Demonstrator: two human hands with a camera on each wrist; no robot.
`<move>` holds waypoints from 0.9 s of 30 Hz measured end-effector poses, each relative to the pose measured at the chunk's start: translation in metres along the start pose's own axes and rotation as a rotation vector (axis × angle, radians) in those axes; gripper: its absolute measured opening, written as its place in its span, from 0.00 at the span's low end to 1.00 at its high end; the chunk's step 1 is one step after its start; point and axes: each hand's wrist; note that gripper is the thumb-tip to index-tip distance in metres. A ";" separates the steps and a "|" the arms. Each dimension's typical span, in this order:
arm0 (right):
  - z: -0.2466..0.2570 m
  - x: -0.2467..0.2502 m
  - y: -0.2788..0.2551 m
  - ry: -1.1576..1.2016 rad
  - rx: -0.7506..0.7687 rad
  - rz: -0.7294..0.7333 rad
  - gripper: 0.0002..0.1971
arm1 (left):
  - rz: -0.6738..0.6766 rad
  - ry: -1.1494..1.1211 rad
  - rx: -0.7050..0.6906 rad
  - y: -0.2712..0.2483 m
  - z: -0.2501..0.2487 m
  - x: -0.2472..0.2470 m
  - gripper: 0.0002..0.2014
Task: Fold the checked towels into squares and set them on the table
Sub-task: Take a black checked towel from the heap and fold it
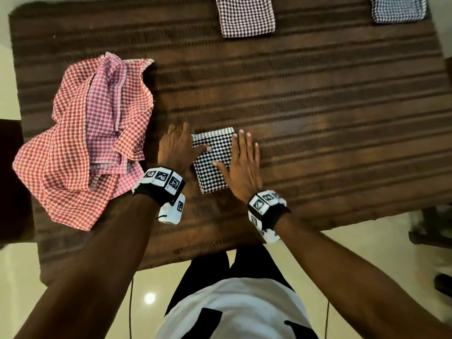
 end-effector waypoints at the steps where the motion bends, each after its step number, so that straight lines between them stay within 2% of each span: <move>1: 0.002 0.007 0.017 -0.019 0.077 0.013 0.39 | 0.031 -0.042 0.028 0.002 -0.002 0.002 0.31; 5: 0.010 0.030 0.068 -0.115 0.347 0.191 0.35 | 0.099 -0.144 0.040 0.006 -0.006 0.001 0.29; 8: 0.008 0.052 0.078 -0.033 0.462 0.203 0.21 | 0.060 -0.248 -0.074 0.000 -0.010 0.006 0.26; 10: 0.004 0.067 0.077 0.100 0.478 0.207 0.12 | 0.027 -0.391 -0.066 -0.005 -0.013 0.011 0.22; 11: 0.002 0.074 0.074 0.144 0.466 0.210 0.10 | 0.024 -0.460 -0.025 -0.009 -0.014 0.013 0.22; 14: -0.004 0.095 0.073 0.272 0.428 0.154 0.10 | 0.069 -0.719 0.162 -0.016 -0.010 0.012 0.32; 15: -0.003 0.104 0.074 0.328 0.426 0.117 0.10 | 0.053 -0.821 0.235 -0.021 -0.010 0.014 0.32; 17: 0.002 0.122 0.079 0.455 0.411 0.085 0.09 | -0.009 -1.039 0.338 -0.033 -0.015 0.023 0.23; 18: 0.008 0.130 0.083 0.527 0.395 0.088 0.09 | -0.030 -1.149 0.384 -0.039 -0.018 0.028 0.22; 19: 0.014 0.138 0.086 0.603 0.374 0.105 0.09 | -0.014 -1.263 0.424 -0.044 -0.019 0.031 0.26; 21: 0.030 0.152 0.094 0.750 0.347 0.146 0.09 | 0.155 -1.508 0.487 -0.053 -0.018 0.041 0.34; 23: 0.047 0.159 0.104 0.893 0.288 0.191 0.08 | 0.286 -1.677 0.505 -0.053 -0.008 0.051 0.33; 24: 0.054 0.161 0.109 0.959 0.248 0.214 0.07 | 0.263 -1.680 0.520 -0.051 -0.005 0.059 0.31; 25: 0.065 0.160 0.118 0.994 0.206 0.228 0.08 | 0.185 -1.664 0.519 -0.044 0.006 0.068 0.29; 27: 0.084 0.155 0.136 0.991 0.129 0.221 0.11 | -0.032 -1.538 0.506 -0.032 0.026 0.091 0.20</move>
Point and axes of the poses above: each hand's wrist, its own y-axis towards the middle knuckle, its own x-axis out of the back of the hand, z = x × y, and after that the axes turned 6 degrees about -z, right-handed
